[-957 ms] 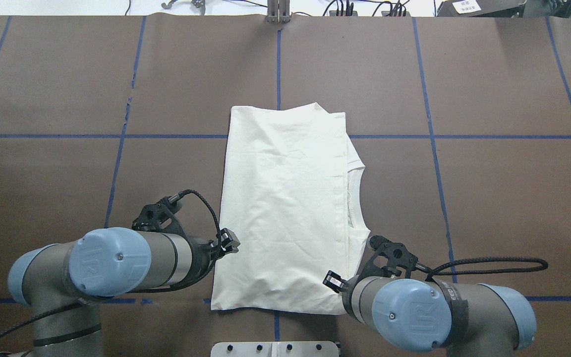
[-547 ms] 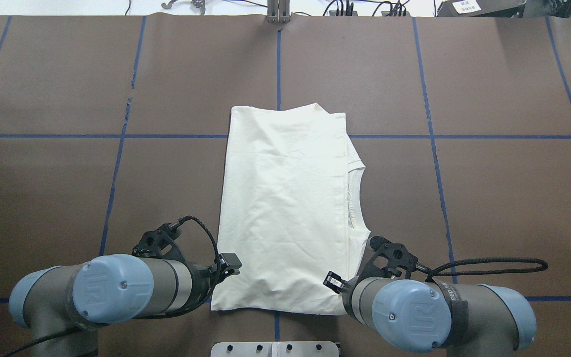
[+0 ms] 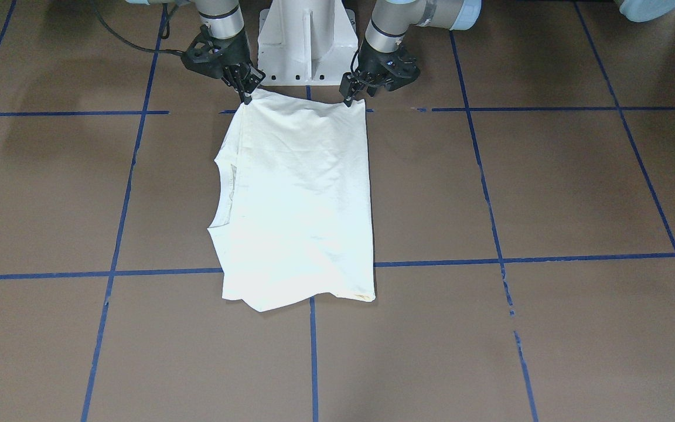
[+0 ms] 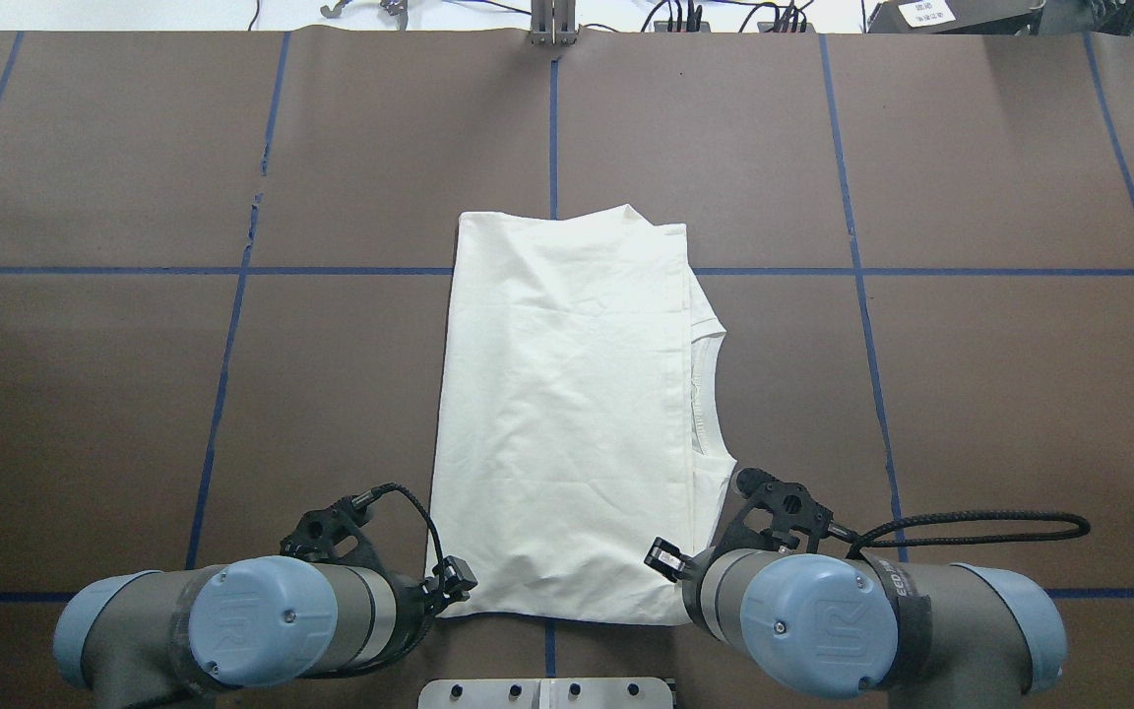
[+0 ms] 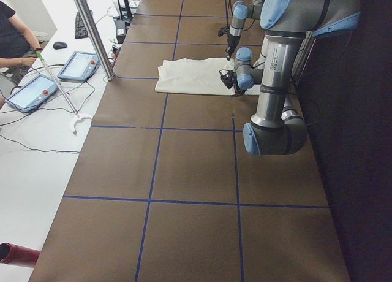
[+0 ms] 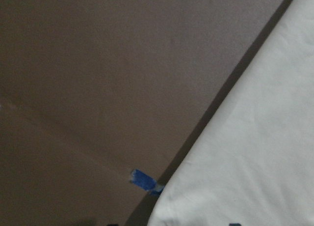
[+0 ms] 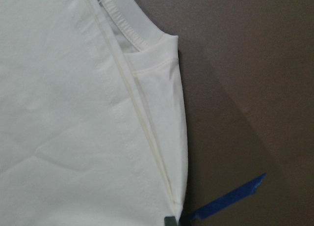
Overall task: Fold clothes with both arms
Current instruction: 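Lower both grippers to the shirt edge nearest the robot, then grasp the near edge with both grippers and lift it, then fold the near edge with both grippers toward the far edge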
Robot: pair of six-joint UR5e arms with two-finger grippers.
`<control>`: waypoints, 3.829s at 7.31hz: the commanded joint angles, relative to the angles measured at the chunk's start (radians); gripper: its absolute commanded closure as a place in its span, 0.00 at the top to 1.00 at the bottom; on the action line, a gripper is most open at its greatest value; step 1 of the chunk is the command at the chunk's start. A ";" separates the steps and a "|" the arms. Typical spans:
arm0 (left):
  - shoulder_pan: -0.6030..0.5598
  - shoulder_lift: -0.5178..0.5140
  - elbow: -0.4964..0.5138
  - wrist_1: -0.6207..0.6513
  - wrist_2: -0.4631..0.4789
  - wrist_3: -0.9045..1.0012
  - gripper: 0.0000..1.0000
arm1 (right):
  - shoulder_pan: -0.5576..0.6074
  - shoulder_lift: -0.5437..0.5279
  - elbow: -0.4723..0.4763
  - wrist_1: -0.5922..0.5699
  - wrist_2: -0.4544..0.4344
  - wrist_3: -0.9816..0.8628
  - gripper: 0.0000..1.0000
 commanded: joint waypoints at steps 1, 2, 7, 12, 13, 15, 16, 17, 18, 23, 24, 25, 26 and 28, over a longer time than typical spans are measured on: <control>-0.001 -0.003 0.012 0.001 0.002 0.007 0.69 | -0.004 -0.007 -0.006 0.000 0.000 -0.001 0.00; -0.010 -0.002 0.012 0.001 0.001 0.007 0.60 | -0.004 -0.007 -0.003 0.000 0.000 -0.002 0.00; -0.013 -0.008 -0.002 0.025 0.002 0.007 0.00 | -0.002 -0.007 0.000 0.000 0.001 -0.002 0.00; 0.088 -0.005 -0.253 0.242 0.054 -0.066 0.00 | -0.063 -0.028 0.066 0.000 0.000 -0.002 0.00; 0.099 -0.023 -0.299 0.279 0.054 -0.086 0.00 | -0.074 -0.063 0.118 0.000 0.000 -0.003 0.00; -0.021 -0.055 -0.314 0.284 0.053 -0.066 0.00 | 0.008 -0.058 0.158 0.000 0.001 -0.005 0.00; -0.121 -0.089 -0.297 0.286 0.050 0.048 0.00 | 0.056 -0.051 0.148 0.000 0.004 -0.021 0.00; -0.209 -0.150 -0.239 0.300 0.045 0.105 0.00 | 0.135 -0.009 0.100 -0.002 0.029 -0.067 0.00; -0.276 -0.191 -0.143 0.291 0.044 0.151 0.00 | 0.268 0.092 -0.037 -0.003 0.153 -0.148 0.00; -0.427 -0.316 0.229 0.139 0.053 0.363 0.00 | 0.538 0.356 -0.534 0.011 0.402 -0.392 0.00; -0.439 -0.327 0.264 0.130 0.054 0.401 0.00 | 0.551 0.367 -0.561 0.011 0.403 -0.425 0.00; -0.459 -0.340 0.294 0.123 0.056 0.421 0.00 | 0.564 0.374 -0.572 0.011 0.412 -0.440 0.00; -0.461 -0.350 0.341 0.082 0.089 0.432 0.00 | 0.567 0.409 -0.619 0.012 0.412 -0.451 0.00; -0.466 -0.357 0.438 -0.026 0.105 0.452 0.02 | 0.567 0.459 -0.720 0.014 0.414 -0.489 0.00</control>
